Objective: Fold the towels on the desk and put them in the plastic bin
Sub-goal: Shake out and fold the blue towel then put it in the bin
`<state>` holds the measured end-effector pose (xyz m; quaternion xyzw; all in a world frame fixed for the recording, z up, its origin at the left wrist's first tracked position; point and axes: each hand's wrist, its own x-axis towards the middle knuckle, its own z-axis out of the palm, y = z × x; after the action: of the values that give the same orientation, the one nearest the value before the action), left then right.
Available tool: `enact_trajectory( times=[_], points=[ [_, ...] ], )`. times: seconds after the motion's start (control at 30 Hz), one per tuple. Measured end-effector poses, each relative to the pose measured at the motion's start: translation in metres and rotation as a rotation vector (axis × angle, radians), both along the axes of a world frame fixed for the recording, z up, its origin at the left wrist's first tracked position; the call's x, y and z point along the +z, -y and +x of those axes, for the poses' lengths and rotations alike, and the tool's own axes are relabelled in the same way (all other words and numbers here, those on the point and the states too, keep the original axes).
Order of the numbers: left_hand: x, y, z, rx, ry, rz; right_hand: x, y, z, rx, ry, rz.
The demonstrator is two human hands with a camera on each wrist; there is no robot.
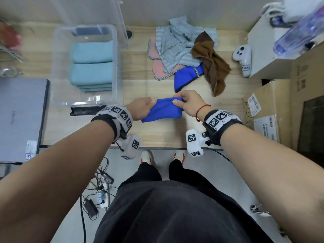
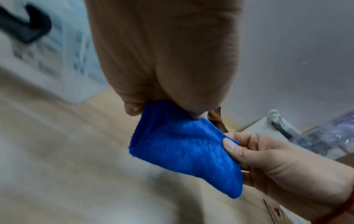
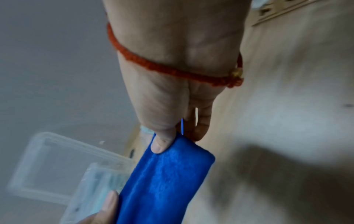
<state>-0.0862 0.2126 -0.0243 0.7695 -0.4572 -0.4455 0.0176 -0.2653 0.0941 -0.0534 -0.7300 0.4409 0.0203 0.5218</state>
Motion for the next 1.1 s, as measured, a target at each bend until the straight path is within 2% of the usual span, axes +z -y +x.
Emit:
enact_trajectory(
  times=[0.2, 0.37, 0.47, 0.57, 0.7, 0.9, 1.1],
  points=[
    [0.069, -0.009, 0.07, -0.04, 0.221, -0.156, 0.07, 0.012, 0.072, 0.318, -0.034, -0.144],
    [0.1, -0.028, 0.155, -0.053, 0.359, -0.266, 0.111, 0.005, 0.15, 0.408, 0.034, -0.346],
    [0.106, -0.035, 0.201, -0.081, 0.45, -0.29, 0.118, -0.006, 0.197, 0.472, -0.001, -0.5],
    [0.099, -0.039, 0.236, -0.152, 0.447, -0.203, 0.103, -0.02, 0.236, 0.537, -0.066, -0.538],
    [0.066, -0.044, 0.269, -0.327, 0.415, -0.064, 0.074, -0.04, 0.273, 0.657, -0.272, -0.517],
    [0.021, -0.046, 0.282, -0.55, 0.376, 0.047, 0.047, -0.063, 0.302, 0.816, -0.524, -0.64],
    [0.009, -0.05, 0.281, -0.635, 0.309, 0.073, 0.028, -0.081, 0.306, 0.895, -0.629, -0.602]
  ],
)
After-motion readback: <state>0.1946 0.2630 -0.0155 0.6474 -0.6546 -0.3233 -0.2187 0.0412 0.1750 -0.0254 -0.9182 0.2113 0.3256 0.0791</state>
